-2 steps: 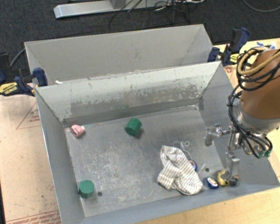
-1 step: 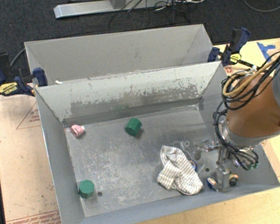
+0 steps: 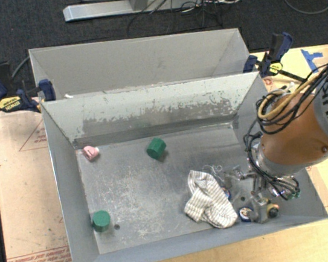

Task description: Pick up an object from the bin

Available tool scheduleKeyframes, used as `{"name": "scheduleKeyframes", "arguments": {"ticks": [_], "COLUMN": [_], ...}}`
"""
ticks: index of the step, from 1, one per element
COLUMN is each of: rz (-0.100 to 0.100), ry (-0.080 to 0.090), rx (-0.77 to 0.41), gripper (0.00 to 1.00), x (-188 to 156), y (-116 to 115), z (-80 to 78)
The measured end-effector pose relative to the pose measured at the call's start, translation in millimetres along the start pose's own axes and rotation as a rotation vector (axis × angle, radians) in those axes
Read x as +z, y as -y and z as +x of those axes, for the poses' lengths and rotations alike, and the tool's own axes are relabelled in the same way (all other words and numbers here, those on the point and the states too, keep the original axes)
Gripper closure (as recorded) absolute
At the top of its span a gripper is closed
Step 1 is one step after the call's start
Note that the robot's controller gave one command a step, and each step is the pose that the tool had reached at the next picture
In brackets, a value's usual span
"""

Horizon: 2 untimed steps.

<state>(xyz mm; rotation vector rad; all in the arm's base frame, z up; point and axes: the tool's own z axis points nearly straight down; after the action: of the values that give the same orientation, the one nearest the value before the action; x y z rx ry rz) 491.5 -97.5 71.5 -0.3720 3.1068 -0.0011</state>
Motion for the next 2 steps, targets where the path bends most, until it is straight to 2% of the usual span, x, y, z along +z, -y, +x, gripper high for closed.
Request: {"name": "scheduleKeyframes", "arguments": {"ticks": [1, 2], "rz": [0.001, 0.003], "ry": [0.001, 0.018], "rx": [-0.067, -0.142], "gripper": [0.0, 0.0], "x": [0, -1], "y": [-8, -64], "z": [-2.0, -12.0]}}
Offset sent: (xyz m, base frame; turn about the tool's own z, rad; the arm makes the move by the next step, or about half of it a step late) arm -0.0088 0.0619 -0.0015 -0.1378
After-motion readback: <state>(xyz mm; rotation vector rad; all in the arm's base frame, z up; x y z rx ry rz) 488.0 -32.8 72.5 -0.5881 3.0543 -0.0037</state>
